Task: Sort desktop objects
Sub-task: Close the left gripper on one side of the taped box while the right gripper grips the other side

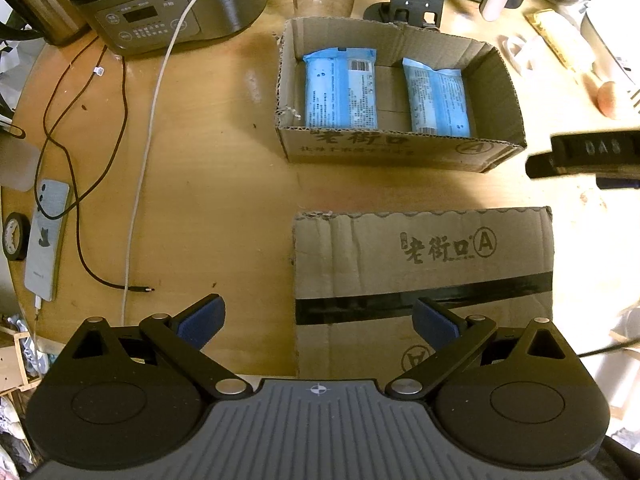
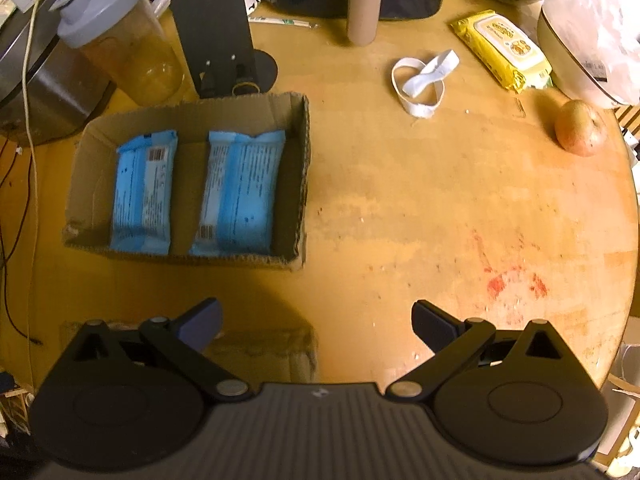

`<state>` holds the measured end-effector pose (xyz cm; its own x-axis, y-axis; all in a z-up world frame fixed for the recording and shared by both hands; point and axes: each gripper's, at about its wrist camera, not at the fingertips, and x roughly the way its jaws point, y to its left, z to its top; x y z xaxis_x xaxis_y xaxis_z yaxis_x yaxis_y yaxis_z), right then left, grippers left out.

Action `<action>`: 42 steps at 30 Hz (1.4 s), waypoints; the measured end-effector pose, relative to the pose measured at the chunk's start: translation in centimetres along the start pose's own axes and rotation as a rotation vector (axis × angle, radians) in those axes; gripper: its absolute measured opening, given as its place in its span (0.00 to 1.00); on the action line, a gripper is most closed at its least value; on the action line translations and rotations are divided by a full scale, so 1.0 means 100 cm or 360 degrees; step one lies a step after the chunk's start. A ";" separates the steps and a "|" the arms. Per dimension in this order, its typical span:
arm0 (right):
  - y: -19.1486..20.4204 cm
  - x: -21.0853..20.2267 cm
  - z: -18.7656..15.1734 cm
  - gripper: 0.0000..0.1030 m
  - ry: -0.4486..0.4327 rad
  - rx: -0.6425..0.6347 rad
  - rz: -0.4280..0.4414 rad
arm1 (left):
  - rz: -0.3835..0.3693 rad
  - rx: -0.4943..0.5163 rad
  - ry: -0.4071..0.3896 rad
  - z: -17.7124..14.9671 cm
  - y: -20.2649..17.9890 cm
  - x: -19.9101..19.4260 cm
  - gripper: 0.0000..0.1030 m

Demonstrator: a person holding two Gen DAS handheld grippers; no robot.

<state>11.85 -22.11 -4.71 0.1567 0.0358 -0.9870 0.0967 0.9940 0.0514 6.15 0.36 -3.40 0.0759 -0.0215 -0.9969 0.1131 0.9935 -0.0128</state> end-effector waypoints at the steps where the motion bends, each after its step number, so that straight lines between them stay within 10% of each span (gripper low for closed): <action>1: -0.001 -0.001 -0.003 1.00 0.0001 0.0000 0.0005 | 0.0000 0.0000 0.0001 0.000 0.000 0.000 1.00; 42: -0.003 -0.010 -0.066 1.00 0.0081 -0.0026 0.0064 | 0.0002 0.0005 0.0004 -0.006 -0.001 0.001 1.00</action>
<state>5.14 -21.78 -4.80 0.1097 0.0806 -0.9907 0.0751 0.9932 0.0891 5.54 0.36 -3.53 0.0736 -0.0199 -0.9971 0.1162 0.9932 -0.0112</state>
